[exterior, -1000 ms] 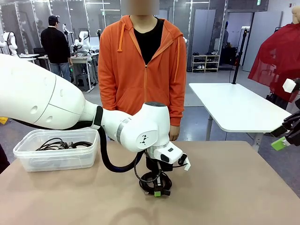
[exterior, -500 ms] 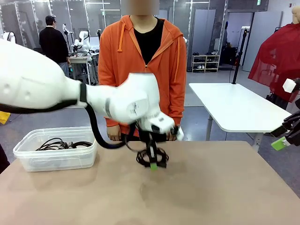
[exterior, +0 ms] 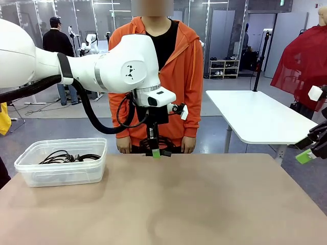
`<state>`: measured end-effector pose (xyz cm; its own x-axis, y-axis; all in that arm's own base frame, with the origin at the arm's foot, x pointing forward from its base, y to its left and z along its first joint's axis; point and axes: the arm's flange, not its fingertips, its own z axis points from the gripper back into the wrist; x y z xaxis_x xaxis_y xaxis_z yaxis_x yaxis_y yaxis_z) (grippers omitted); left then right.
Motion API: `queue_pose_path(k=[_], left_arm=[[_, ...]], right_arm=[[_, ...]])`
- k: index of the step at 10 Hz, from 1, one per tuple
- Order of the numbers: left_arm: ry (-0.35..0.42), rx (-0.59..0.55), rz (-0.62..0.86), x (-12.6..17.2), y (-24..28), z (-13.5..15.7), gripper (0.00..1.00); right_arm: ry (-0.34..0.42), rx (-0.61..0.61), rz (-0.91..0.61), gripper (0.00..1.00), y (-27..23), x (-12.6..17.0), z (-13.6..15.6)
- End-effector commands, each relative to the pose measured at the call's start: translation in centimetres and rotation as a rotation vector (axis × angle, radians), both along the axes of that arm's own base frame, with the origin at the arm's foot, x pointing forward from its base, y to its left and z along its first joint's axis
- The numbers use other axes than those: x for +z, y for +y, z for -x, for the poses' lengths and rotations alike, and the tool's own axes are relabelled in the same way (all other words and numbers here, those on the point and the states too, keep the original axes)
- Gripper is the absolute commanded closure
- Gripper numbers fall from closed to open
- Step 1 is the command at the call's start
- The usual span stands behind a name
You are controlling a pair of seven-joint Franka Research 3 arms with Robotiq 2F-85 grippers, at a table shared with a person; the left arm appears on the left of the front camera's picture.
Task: Organize and store the cables.
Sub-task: Place the USB Extension Cable into the Organizing box.
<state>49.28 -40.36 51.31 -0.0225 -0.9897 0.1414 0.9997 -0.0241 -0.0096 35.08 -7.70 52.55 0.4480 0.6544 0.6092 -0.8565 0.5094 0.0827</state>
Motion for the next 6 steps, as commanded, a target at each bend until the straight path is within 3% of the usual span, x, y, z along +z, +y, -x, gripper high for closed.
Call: queue_pose_path(k=[1,2,6], left_arm=[[0.053,0.104,0.027,0.1,0.78,-0.06,1.0],[0.0,0.0,0.0,0.0,0.0,0.0,1.0],[0.0,0.0,0.0,0.0,0.0,0.0,1.0]], right_arm=[[-0.001,0.002,0.015,0.0,-0.09,0.03,0.13],[-0.001,0.002,0.015,0.0,-0.09,0.03,0.13],[-0.001,0.002,0.015,0.0,-0.09,0.03,0.13]])
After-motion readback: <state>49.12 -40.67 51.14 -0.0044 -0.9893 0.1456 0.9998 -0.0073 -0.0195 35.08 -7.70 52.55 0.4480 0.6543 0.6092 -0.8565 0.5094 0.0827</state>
